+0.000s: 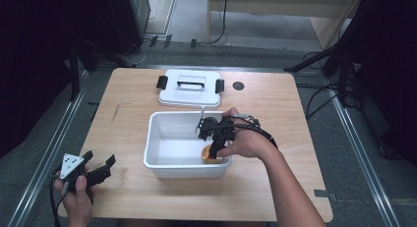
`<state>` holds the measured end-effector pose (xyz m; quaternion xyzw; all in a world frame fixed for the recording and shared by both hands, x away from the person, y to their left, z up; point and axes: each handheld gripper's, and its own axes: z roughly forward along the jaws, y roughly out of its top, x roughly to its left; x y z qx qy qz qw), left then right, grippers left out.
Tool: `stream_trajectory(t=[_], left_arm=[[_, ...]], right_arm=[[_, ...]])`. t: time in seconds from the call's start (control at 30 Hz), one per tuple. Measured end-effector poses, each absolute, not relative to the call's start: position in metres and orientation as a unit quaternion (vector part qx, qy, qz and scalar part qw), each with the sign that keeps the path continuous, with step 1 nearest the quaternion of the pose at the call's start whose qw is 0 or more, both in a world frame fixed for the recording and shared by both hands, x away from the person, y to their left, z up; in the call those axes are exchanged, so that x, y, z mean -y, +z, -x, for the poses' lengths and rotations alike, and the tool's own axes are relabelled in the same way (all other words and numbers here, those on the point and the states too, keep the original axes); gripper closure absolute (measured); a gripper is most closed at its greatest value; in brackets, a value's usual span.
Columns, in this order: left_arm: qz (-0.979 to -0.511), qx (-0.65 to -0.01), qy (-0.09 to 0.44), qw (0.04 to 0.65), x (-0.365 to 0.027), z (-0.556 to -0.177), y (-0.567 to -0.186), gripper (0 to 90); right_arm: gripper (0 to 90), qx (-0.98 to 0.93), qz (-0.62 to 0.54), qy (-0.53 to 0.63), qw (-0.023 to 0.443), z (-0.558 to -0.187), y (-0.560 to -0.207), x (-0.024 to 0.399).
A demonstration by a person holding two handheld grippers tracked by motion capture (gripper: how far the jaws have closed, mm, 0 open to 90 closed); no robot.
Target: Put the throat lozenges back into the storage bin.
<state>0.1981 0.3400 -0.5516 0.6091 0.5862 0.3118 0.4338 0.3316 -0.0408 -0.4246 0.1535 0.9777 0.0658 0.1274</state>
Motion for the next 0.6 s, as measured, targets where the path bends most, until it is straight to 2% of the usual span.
stream_trajectory(t=[0.6], left_arm=[[-0.610, -0.585, 0.314, 0.432, -0.340, -0.198, -0.552, 15.0]], right_arm=[[25.1, -0.970, -0.162, 0.123, 0.130, -0.317, -0.382, 0.060]])
